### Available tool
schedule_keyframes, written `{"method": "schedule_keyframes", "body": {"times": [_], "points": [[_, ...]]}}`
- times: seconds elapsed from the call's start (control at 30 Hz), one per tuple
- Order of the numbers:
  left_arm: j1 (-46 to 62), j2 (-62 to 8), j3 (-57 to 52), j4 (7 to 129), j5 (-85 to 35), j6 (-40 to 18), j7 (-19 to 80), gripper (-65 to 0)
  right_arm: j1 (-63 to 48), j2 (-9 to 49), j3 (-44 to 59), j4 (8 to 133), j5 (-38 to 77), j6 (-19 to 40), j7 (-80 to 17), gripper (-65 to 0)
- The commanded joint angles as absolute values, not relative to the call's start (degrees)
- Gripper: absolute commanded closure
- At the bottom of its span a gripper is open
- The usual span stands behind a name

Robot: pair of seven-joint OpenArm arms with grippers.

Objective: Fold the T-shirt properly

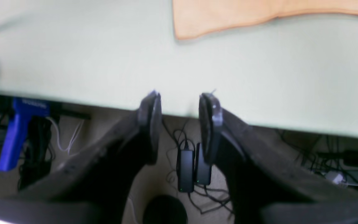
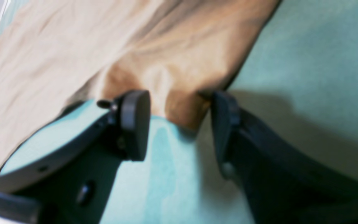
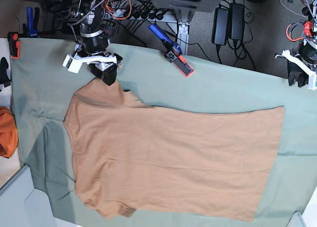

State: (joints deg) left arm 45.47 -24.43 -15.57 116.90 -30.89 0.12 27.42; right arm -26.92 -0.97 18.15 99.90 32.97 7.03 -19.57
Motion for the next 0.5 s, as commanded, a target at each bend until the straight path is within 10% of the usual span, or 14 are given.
{"method": "schedule_keyframes", "body": {"times": [0.0,0.13,0.33,0.47], "points": [[45.5,-24.7,-15.9,117.6,-30.8,0.7,26.4,-24.1,-27.0,-0.8,18.5,100.7,33.0,5.0,-18.6,-32.0],[42.9,-24.6,-15.9,116.1,-30.9,0.8,26.4,-24.1,-26.7,-0.9,18.5,100.7,32.9,3.8,-18.7,-30.4],[37.2,-24.6,-15.9,111.7,-32.0,0.8,26.9,-24.1,-25.9,-1.1,18.5,100.7,28.8,2.5,-18.4,-0.3],[32.4,-24.3,-15.5,107.4,-33.8,0.7,27.5,-24.1,-25.4,-1.1,18.5,100.7,26.3,2.5,-18.4,0.0]]}}
